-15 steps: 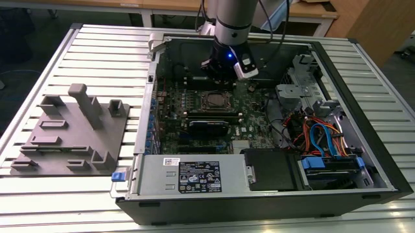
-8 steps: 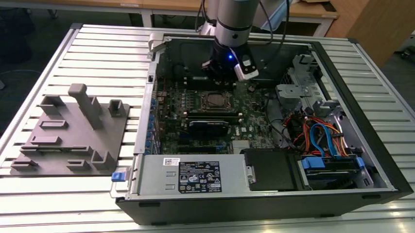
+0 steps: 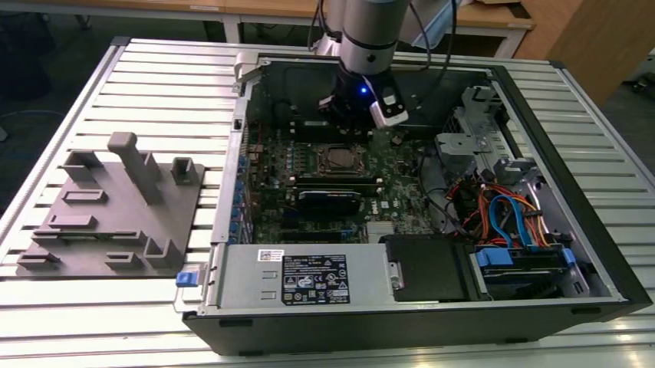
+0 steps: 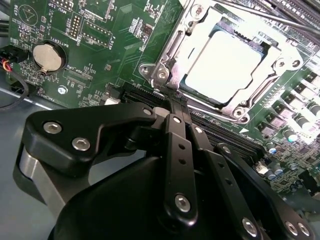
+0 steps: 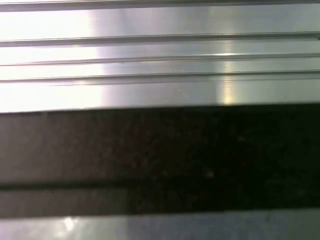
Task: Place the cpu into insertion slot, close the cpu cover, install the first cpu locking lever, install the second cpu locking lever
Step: 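Install the first cpu locking lever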
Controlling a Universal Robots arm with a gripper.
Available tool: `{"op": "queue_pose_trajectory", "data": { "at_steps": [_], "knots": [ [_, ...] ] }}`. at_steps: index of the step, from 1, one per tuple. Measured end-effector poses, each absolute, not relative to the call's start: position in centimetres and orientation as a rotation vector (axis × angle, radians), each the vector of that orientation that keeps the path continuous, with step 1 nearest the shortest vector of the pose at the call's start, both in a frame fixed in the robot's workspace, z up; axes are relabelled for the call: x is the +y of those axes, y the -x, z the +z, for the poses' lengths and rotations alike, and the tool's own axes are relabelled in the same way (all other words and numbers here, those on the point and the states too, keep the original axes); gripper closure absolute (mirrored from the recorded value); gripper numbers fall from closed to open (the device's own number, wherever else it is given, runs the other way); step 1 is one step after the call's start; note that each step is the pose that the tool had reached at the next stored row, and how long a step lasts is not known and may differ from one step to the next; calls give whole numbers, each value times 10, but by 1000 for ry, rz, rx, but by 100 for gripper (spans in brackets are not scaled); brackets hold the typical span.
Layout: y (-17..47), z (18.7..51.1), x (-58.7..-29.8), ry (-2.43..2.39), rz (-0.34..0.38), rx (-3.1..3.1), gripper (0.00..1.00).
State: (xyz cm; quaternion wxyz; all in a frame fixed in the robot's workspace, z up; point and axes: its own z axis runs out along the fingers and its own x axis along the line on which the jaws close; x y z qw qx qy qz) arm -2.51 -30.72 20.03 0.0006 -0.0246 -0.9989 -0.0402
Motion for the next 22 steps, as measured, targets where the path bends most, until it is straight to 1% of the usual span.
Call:
{"op": "queue_pose_trajectory", "data": {
  "at_steps": [22],
  "knots": [
    [25,201,-309,77,-125,-3137,90]
  ]
}}
